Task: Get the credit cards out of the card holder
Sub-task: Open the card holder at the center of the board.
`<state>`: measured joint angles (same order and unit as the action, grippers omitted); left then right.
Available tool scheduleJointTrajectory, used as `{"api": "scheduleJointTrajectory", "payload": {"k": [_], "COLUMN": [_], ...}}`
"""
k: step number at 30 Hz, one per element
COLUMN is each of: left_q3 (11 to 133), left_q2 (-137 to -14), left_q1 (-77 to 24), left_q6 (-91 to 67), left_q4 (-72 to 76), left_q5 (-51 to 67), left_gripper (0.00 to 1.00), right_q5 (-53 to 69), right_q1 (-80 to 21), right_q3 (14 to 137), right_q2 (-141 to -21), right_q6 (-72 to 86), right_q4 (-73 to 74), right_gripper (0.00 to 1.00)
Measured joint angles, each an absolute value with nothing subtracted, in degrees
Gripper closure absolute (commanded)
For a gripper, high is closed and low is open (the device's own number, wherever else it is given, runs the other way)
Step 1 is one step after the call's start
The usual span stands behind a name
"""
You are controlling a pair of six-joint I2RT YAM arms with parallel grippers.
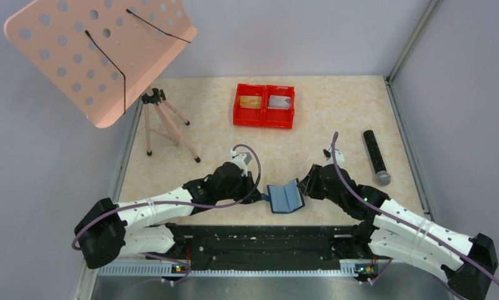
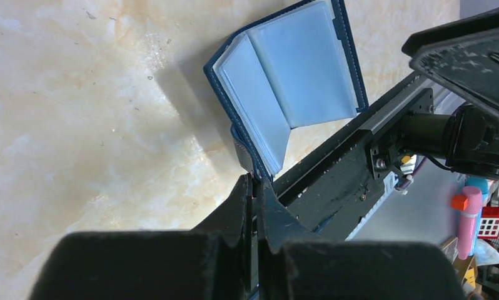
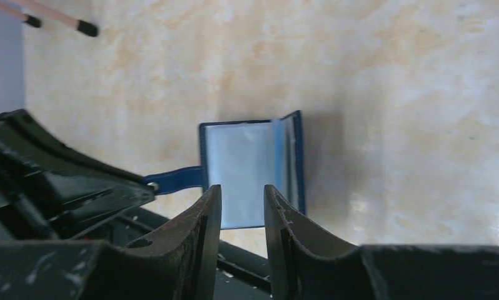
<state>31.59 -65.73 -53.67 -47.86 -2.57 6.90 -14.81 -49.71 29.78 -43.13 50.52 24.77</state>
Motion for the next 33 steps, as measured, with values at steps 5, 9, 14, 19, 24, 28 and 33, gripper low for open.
{"api": "scheduleJointTrajectory", "payload": {"k": [5, 9, 14, 19, 24, 28, 33], "left_q3": [31.59, 31.59, 31.59, 31.59, 31.59, 31.59, 31.59], "left_q2": [-65.73, -65.73, -65.69, -65.41, -65.39, -65.39, -65.39], "left_q1": [-53.67, -53.67, -53.67, -53.67, -53.67, -53.67, -53.67], "left_q6": [-47.88, -47.9, -47.9, -47.9, -47.88, -47.88, -47.88], "left_q4": [-2.46, -1.74, -1.3, -1.23, -1.23, -1.23, -1.23], "left_q5": [7.09, 7.51, 7.7, 7.88, 7.9, 7.97, 8.1], "left_gripper": [1.0, 1.0, 1.0, 1.0, 1.0, 1.0, 1.0], "right_q5": [-7.46, -3.22, -1.58, -1.1, -0.67, -0.69, -0.38], "right_q1": [-49.71, -49.78, -49.91, -50.04, -50.17, -50.48, -50.63], "right_q3": [28.23, 25.91, 24.75, 24.47, 23.53, 23.0, 22.46], "right_q2": [-43.44, -47.92, -53.74, -56.71, -58.81, -60.53, -61.08], "right_q6": [50.74, 51.62, 52.1, 52.07, 52.18, 52.18, 52.27], "right_q4": [15.27, 8.21, 4.91, 2.9, 0.8, 0.01, -1.19], "right_gripper": [0.67, 0.66, 0.55, 0.46, 0.4, 0.4, 0.39]}}
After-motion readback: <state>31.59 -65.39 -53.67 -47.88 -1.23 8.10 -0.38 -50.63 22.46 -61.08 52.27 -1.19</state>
